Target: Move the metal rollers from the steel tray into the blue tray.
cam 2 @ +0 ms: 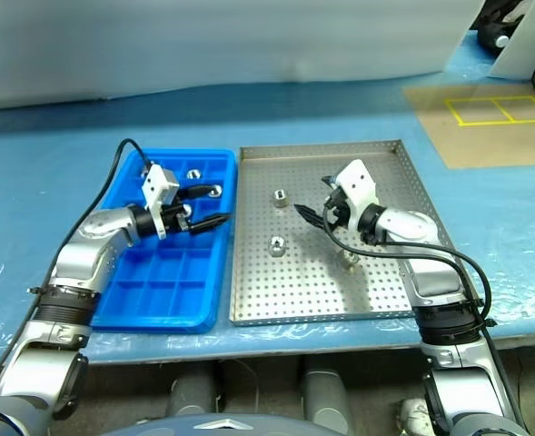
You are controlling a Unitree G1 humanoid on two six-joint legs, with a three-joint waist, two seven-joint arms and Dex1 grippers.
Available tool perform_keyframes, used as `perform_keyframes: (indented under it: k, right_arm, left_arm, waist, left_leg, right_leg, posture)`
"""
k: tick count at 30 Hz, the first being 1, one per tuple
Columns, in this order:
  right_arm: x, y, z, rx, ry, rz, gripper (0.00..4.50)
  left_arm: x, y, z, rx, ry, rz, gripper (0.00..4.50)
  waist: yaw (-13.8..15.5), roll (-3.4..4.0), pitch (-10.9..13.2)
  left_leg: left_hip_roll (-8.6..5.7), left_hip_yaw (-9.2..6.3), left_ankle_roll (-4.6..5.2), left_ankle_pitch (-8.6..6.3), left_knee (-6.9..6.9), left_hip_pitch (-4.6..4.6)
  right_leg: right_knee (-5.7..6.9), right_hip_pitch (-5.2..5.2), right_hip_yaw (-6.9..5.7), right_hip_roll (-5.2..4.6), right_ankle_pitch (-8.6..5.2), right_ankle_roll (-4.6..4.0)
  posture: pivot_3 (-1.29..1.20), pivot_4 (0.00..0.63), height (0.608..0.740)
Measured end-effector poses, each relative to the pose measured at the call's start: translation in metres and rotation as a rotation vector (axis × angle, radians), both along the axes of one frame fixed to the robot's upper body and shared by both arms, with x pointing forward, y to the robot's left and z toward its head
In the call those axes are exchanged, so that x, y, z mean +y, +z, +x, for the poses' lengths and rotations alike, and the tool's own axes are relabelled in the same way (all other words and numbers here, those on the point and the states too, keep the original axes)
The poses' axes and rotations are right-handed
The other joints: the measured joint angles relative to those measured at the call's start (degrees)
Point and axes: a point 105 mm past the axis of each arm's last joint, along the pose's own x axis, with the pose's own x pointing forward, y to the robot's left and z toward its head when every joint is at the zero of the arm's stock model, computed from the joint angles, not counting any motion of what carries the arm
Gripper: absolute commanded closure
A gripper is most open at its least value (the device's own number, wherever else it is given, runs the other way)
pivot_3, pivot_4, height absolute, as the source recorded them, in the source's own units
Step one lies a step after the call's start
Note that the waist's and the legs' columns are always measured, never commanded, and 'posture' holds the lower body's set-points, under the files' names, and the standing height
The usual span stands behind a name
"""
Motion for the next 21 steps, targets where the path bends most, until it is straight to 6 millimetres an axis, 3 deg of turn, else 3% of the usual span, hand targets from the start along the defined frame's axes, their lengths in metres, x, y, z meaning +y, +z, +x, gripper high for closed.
perform_keyframes:
  k: [21]
  right_arm:
    - [-0.0008,-0.0006,0.0005,0.001,-0.003,-0.002,0.04]
  left_arm:
    - [-0.0008,0.0081,0.0031,-0.017,-0.007,-0.004,0.00]
  waist:
    - [0.0,0.00,0.0]
  left_leg:
    - [0.00,0.00,0.00,0.00,0.01,-0.01]
  right_leg:
    - [0.01,0.00,0.00,0.00,0.00,0.00]
  posture:
    - [-0.27,0.150,0.740]
